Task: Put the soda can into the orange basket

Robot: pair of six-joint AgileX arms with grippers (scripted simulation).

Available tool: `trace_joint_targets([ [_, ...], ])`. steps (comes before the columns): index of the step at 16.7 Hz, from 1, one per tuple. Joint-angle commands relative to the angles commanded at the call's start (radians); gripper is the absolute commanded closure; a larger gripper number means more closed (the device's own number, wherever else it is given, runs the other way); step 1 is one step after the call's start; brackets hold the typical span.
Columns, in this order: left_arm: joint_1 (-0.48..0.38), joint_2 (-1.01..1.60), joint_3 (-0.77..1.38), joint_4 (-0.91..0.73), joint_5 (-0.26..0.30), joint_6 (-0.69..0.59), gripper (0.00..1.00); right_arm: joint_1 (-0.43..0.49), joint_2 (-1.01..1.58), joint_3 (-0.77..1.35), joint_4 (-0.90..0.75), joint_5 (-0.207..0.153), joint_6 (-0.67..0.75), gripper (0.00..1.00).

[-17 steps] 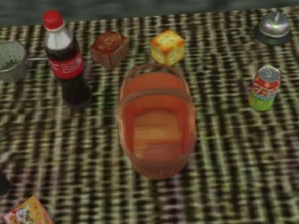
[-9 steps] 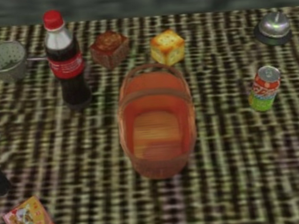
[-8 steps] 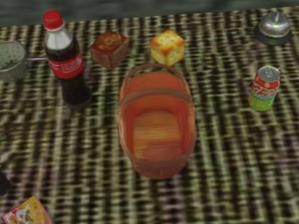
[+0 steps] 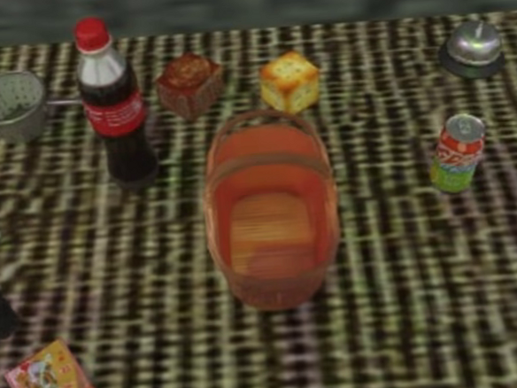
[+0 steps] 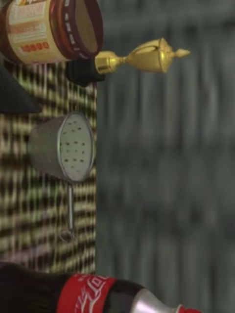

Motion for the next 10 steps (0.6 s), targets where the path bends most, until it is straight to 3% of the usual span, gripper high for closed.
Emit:
trace_joint_targets([
  [10, 0.0, 0.0, 0.0, 0.0, 0.0, 0.0, 0.0, 0.069, 1.001, 0.843, -0.515, 0.015, -0.221, 0.0],
])
